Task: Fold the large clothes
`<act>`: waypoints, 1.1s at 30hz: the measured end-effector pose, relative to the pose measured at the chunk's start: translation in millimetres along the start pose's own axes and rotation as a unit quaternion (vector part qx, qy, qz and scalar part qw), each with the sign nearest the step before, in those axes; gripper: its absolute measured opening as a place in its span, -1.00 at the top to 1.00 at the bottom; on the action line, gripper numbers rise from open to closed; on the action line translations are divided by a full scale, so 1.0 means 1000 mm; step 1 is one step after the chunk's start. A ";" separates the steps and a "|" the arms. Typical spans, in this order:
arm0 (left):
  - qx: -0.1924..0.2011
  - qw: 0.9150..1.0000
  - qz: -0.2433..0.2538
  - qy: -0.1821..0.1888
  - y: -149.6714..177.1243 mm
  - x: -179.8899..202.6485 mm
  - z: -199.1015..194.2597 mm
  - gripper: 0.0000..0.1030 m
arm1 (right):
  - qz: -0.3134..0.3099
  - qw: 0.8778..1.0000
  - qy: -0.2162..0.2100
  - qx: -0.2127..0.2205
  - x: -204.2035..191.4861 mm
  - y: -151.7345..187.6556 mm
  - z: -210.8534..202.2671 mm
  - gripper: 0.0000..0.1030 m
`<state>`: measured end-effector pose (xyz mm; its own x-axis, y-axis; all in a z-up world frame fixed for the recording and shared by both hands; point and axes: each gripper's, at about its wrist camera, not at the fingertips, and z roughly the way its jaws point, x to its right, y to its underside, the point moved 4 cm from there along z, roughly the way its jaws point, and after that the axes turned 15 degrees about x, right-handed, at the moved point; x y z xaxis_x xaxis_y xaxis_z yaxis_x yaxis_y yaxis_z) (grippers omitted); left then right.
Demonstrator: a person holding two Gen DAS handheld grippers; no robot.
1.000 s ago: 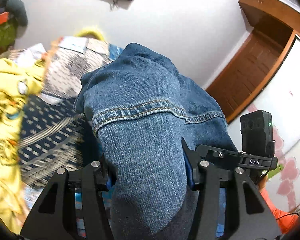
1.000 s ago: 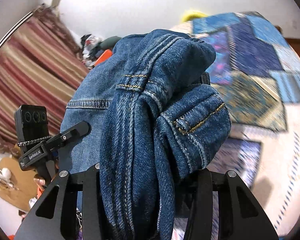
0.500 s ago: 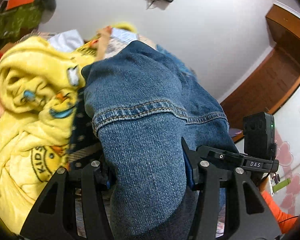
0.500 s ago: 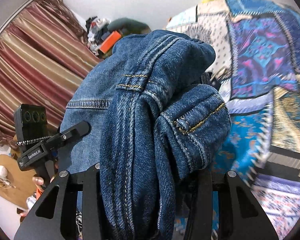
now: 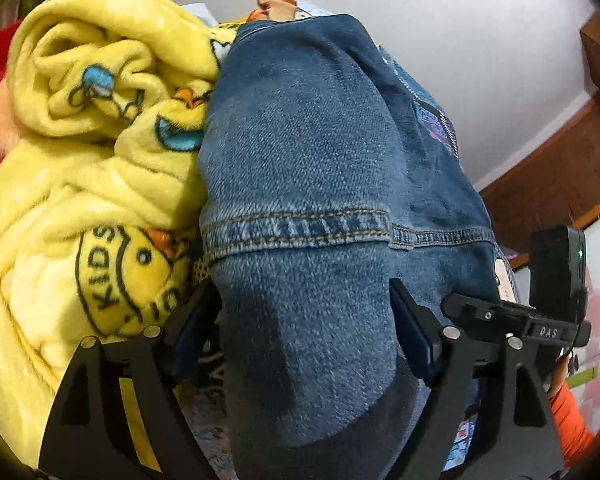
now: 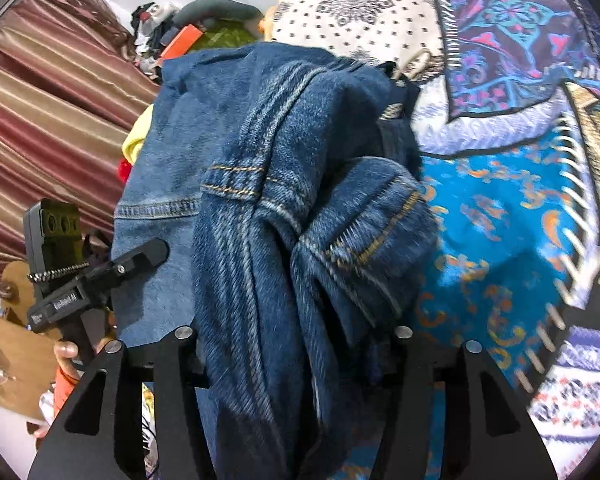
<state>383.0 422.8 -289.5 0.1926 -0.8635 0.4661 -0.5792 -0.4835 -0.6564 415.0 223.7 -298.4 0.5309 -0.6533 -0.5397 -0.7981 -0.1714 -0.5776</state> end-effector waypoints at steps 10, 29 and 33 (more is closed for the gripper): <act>0.030 0.985 0.134 -0.108 0.011 0.029 -0.059 -0.62 | -0.146 0.980 0.128 0.033 -0.011 0.006 -0.052 -0.22; 0.036 0.975 0.142 -0.167 0.064 0.032 -0.087 -0.81 | -0.148 0.980 0.135 0.004 -0.006 0.051 -0.055 -0.33; 0.058 0.971 0.147 -0.180 0.058 0.046 -0.112 -0.80 | -0.158 0.976 0.148 0.030 -0.016 0.044 -0.087 -0.33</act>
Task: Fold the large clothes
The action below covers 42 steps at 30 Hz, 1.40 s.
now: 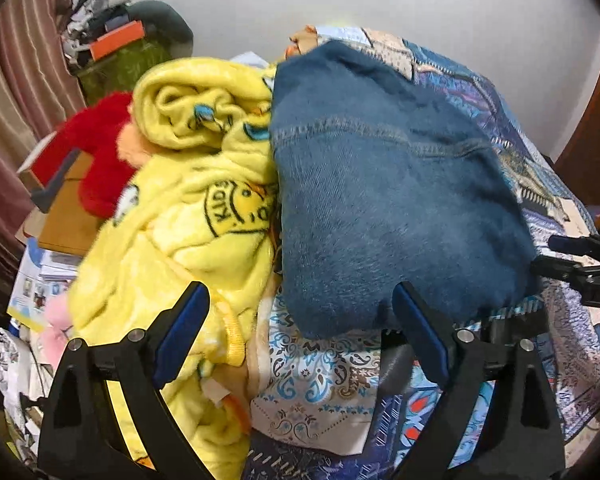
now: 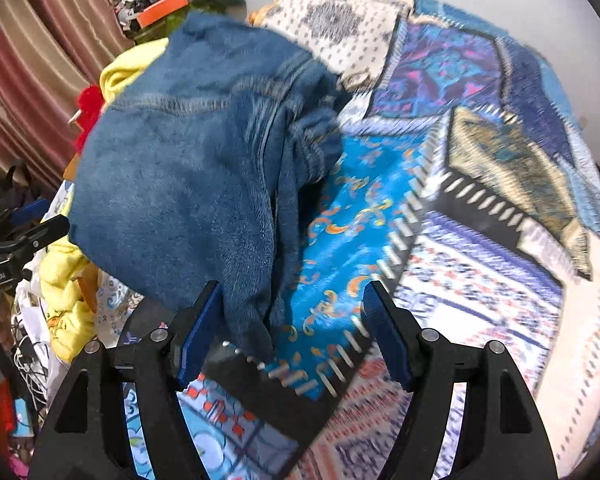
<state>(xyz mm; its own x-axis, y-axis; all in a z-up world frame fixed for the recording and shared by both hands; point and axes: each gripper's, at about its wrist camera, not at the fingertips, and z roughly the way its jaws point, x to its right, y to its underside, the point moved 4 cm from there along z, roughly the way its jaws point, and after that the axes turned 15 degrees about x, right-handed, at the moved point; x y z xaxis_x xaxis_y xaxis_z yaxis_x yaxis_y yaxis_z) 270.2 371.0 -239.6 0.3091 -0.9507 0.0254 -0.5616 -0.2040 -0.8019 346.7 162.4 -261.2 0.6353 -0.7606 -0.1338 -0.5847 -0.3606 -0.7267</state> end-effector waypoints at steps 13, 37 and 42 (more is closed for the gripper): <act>0.192 0.980 0.043 0.034 -0.061 0.062 -0.183 -0.81 | -0.026 0.975 -0.034 0.217 -0.056 -0.042 -0.183 -0.33; 0.432 0.901 0.021 0.020 -0.019 0.118 -0.418 -0.81 | -0.046 0.897 -0.016 0.438 -0.122 0.005 -0.361 -0.40; 0.426 0.905 0.001 0.010 -0.014 0.112 -0.416 -0.99 | -0.045 0.894 0.002 0.445 -0.125 0.007 -0.361 -0.69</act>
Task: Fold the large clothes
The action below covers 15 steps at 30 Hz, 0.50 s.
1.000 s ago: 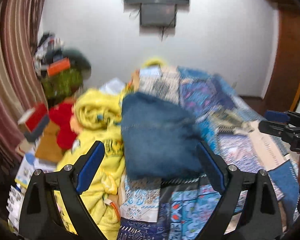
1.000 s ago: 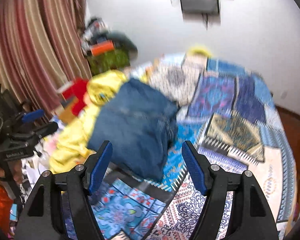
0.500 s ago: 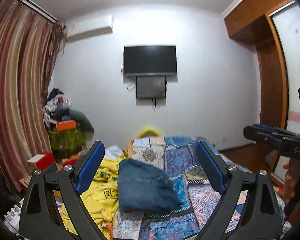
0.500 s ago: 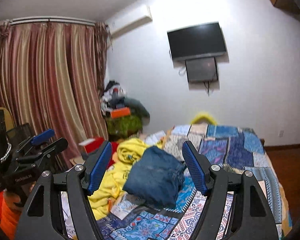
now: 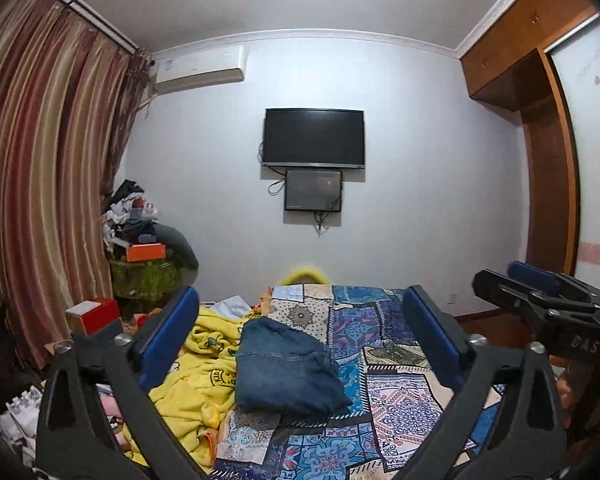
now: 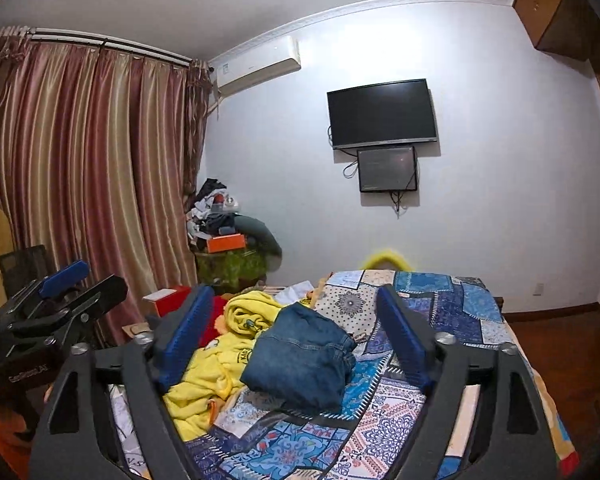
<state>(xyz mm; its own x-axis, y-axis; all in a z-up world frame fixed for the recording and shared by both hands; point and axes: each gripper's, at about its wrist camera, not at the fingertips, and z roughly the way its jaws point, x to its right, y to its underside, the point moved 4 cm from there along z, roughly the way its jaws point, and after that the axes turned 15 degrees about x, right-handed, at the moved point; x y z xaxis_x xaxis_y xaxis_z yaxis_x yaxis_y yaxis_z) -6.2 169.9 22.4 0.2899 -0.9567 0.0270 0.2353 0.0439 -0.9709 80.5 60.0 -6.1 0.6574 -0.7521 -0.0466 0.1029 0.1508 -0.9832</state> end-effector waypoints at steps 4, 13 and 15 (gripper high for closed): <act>-0.011 1.000 -0.005 -0.006 0.003 -0.001 0.001 -0.99 | -0.009 1.000 0.010 -0.002 0.000 0.000 0.003 -0.88; -0.012 1.000 -0.007 -0.005 0.008 0.002 -0.003 -0.99 | -0.013 1.000 0.024 -0.008 0.002 0.005 0.003 -1.00; -0.012 1.000 -0.006 -0.006 0.009 0.004 -0.004 -0.99 | -0.011 1.000 0.026 -0.010 0.004 0.007 0.001 -1.00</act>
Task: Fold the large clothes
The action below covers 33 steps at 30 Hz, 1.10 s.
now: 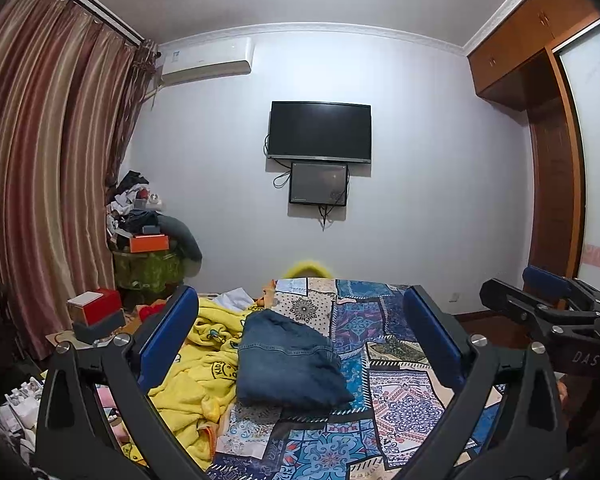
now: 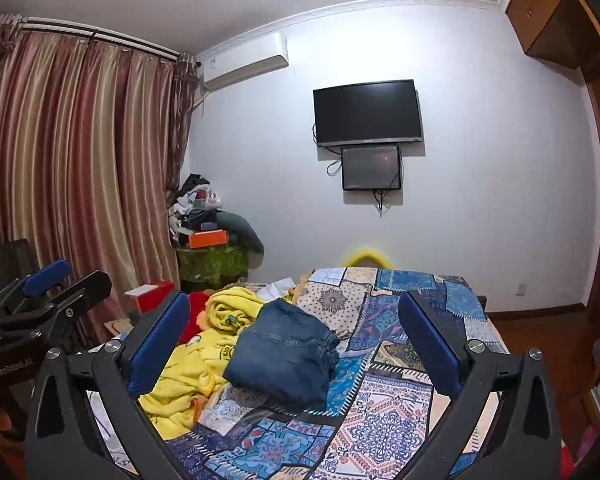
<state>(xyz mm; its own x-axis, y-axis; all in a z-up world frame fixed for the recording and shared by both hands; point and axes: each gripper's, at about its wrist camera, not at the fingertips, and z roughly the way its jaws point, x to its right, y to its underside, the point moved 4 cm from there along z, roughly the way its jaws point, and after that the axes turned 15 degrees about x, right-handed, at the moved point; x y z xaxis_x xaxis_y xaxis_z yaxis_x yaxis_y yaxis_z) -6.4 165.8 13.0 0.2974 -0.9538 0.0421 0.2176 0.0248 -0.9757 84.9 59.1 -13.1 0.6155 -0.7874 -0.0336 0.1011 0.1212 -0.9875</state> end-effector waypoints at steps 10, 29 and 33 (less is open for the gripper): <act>-0.001 1.000 0.003 0.002 0.001 0.002 0.000 -0.99 | 0.005 1.000 0.003 -0.002 0.005 -0.001 -0.004 -1.00; -0.004 1.000 0.005 0.003 0.004 0.004 0.006 -0.99 | 0.012 1.000 0.005 -0.006 0.008 -0.004 -0.006 -1.00; -0.008 1.000 0.002 0.010 0.004 0.004 0.008 -0.99 | 0.014 1.000 0.006 -0.007 0.008 -0.004 -0.006 -1.00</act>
<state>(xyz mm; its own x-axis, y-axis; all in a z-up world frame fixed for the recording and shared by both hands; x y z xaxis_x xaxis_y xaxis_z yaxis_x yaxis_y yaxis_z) 3.7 164.3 10.8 0.2802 -0.9593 0.0338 0.2022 0.0246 -0.9790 84.5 48.7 -10.8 0.6079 -0.7916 -0.0626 0.0730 0.1342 -0.9883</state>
